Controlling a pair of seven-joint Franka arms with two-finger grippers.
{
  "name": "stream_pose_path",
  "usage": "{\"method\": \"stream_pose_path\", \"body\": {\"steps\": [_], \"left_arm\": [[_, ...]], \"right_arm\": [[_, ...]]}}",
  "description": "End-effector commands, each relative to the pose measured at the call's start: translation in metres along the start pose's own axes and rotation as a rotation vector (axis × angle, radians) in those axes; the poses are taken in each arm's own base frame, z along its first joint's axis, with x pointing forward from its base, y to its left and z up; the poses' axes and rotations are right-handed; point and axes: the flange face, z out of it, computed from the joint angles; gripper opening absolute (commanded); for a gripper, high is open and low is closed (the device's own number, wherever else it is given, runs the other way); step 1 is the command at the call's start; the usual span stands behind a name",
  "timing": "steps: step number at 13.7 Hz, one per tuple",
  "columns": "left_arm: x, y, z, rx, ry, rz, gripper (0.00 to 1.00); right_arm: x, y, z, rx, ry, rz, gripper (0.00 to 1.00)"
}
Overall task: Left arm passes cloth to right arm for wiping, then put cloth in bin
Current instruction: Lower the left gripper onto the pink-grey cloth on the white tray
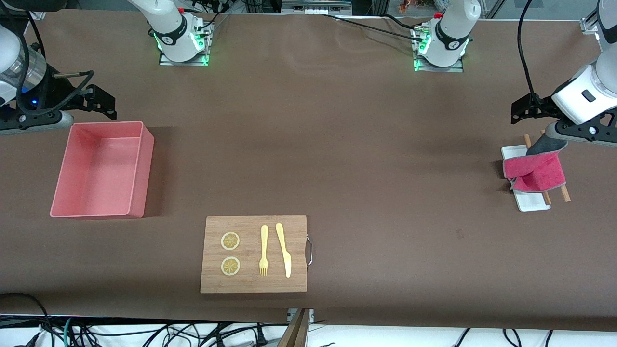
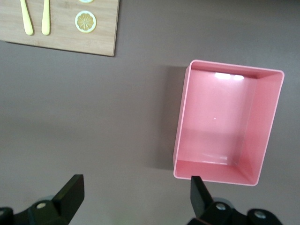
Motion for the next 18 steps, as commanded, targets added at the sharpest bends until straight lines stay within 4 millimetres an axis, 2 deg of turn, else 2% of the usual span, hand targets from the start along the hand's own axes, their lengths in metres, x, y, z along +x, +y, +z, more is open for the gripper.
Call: {"method": "stream_pose_path", "body": {"steps": [1, 7, 9, 10, 12, 14, 16, 17, 18], "left_arm": [[-0.002, 0.002, 0.0, -0.021, 0.014, -0.008, 1.0], [-0.002, 0.001, 0.004, -0.023, -0.002, -0.017, 1.0], [-0.006, 0.0, -0.001, -0.024, 0.004, -0.046, 1.0], [-0.014, 0.0, -0.011, -0.031, 0.013, -0.051, 1.0], [-0.023, -0.002, -0.017, -0.054, 0.007, -0.067, 1.0], [-0.035, -0.03, -0.014, -0.071, -0.039, -0.105, 1.0], [-0.05, -0.07, -0.008, -0.094, -0.081, -0.149, 1.0], [-0.057, -0.1, -0.001, -0.109, -0.088, -0.166, 1.0], [-0.06, -0.12, 0.009, -0.124, -0.099, -0.125, 1.0]], "right_arm": [[-0.037, -0.009, 0.001, -0.017, 0.024, -0.022, 1.0], [-0.023, -0.01, -0.008, -0.019, 0.049, -0.028, 1.0], [-0.023, -0.009, -0.008, -0.019, 0.05, -0.027, 1.0], [-0.022, -0.009, -0.008, -0.019, 0.052, -0.027, 1.0], [-0.021, -0.009, -0.009, -0.019, 0.058, -0.027, 1.0], [-0.02, -0.009, -0.009, -0.019, 0.065, -0.027, 1.0], [-0.019, -0.006, -0.006, -0.019, 0.061, -0.021, 1.0], [-0.017, -0.005, -0.005, -0.017, 0.059, -0.019, 1.0], [-0.016, -0.002, -0.005, -0.014, 0.067, -0.013, 1.0]]}}
